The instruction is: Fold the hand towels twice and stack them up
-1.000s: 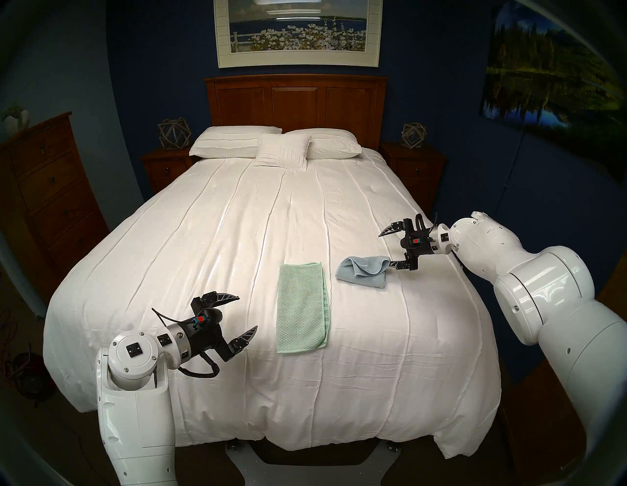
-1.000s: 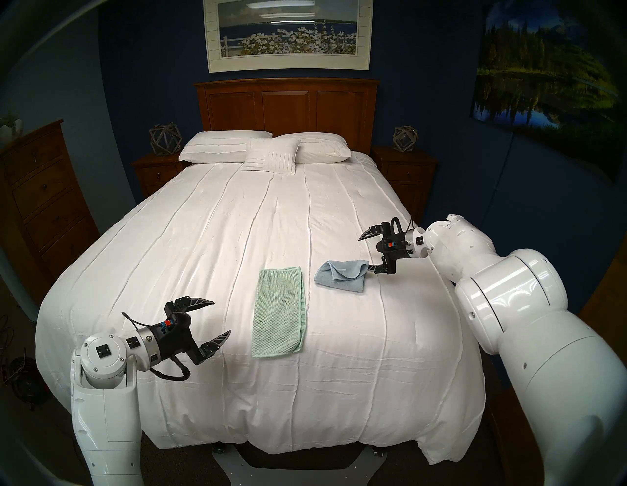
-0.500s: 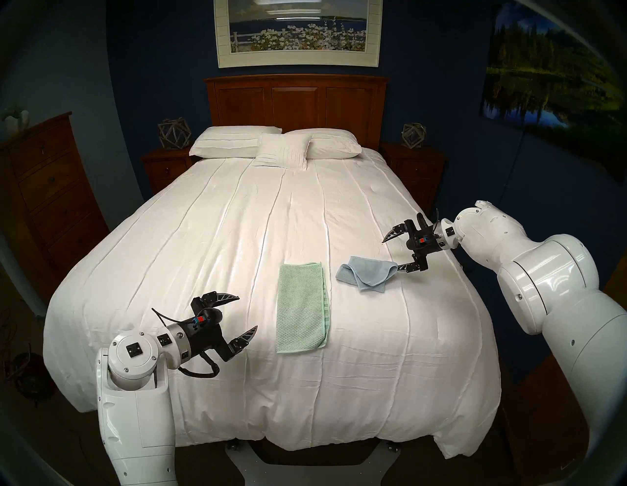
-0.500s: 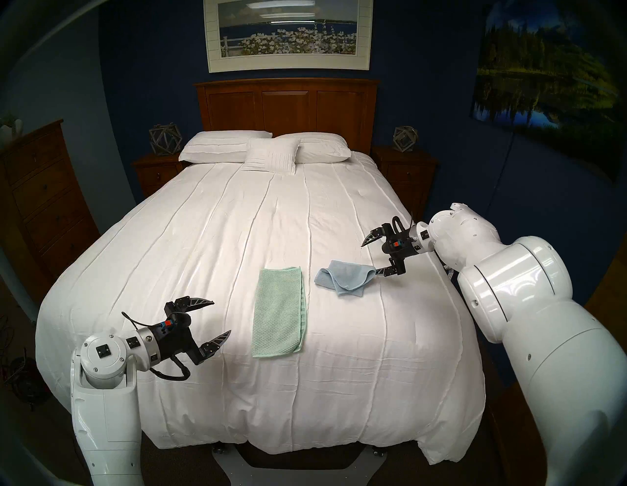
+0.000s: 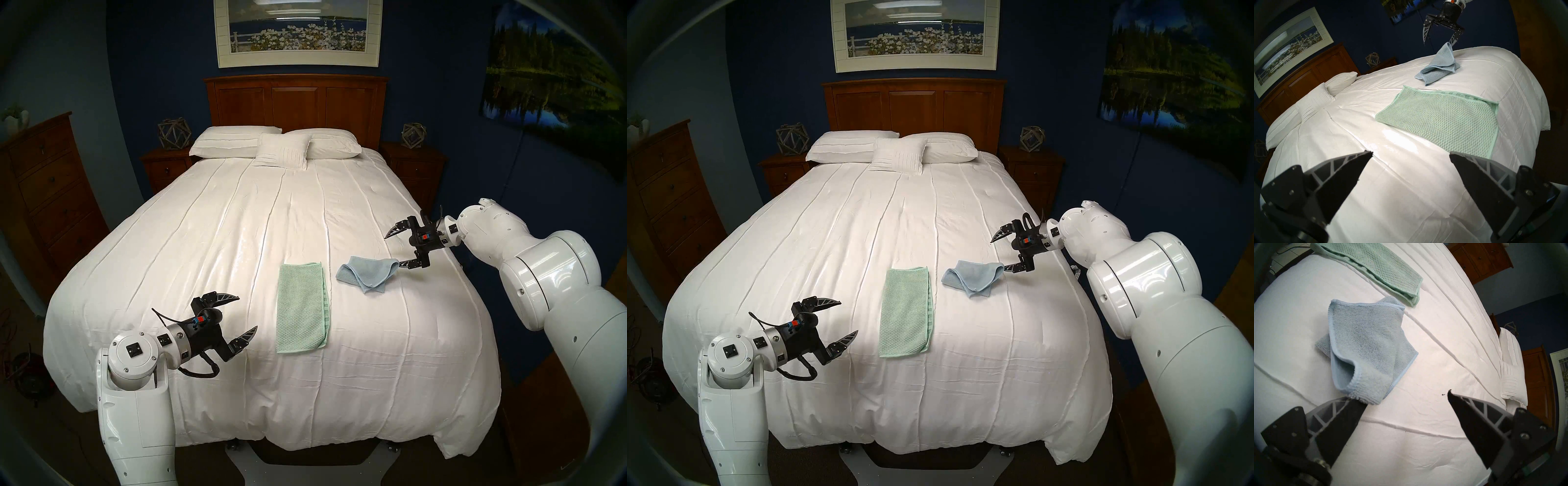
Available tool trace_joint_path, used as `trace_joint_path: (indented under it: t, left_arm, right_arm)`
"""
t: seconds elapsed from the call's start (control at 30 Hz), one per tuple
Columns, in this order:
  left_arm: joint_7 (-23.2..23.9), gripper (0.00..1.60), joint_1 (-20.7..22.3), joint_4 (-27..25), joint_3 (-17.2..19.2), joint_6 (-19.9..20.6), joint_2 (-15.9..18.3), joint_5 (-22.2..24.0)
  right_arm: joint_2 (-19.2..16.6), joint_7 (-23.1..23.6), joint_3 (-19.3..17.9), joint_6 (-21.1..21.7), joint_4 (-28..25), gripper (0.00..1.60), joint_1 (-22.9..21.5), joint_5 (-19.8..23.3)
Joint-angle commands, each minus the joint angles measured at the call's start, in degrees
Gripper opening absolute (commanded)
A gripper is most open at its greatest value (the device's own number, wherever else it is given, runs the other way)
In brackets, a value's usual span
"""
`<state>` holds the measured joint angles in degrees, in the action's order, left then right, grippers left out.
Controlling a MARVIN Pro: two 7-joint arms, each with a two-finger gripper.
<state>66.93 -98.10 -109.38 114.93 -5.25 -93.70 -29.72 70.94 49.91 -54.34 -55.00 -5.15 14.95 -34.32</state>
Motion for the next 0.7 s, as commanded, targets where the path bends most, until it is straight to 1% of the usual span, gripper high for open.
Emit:
trace_joint_path:
  t: [0.0, 0.13, 0.17, 0.23, 0.27, 0.43, 0.6, 0.67]
  left_arm:
    - [0.1, 1.60, 0.0, -0.9, 0.0, 0.0, -0.1, 0.2]
    - [0.1, 1.60, 0.0, -0.9, 0.0, 0.0, -0.1, 0.2]
    - [0.1, 1.60, 0.0, -0.9, 0.0, 0.0, -0.1, 0.2]
    - [0.1, 1.60, 0.0, -0.9, 0.0, 0.0, -0.1, 0.2]
    - [0.2, 1.60, 0.0, -0.9, 0.0, 0.0, -0.1, 0.2]
    - [0.2, 1.60, 0.0, -0.9, 0.0, 0.0, -0.1, 0.2]
    - [0.2, 1.60, 0.1, -0.9, 0.0, 0.0, -0.1, 0.2]
    - [0.2, 1.60, 0.1, -0.9, 0.0, 0.0, -0.1, 0.2]
  right_arm:
    - [0.2, 6.0, 0.2, 0.0, -0.6, 1.60, -1.9, 0.3]
    - [0.2, 6.1, 0.2, 0.0, -0.6, 1.60, -1.9, 0.3]
    - [0.1, 5.9, -0.5, 0.0, -0.6, 1.60, -1.6, 1.2]
    - [0.2, 6.0, 0.7, 0.0, -0.6, 1.60, -1.8, 0.1]
    - [0.0, 6.0, 0.4, 0.0, -0.6, 1.60, -1.6, 0.7]
    - [-0.6, 6.0, 1.7, 0.0, -0.6, 1.60, -0.7, 0.5]
    - [-1.0, 6.0, 2.8, 0.0, -0.6, 1.60, 1.4, 0.2]
    - [-1.1, 6.0, 2.8, 0.0, -0.6, 1.60, 1.6, 0.8]
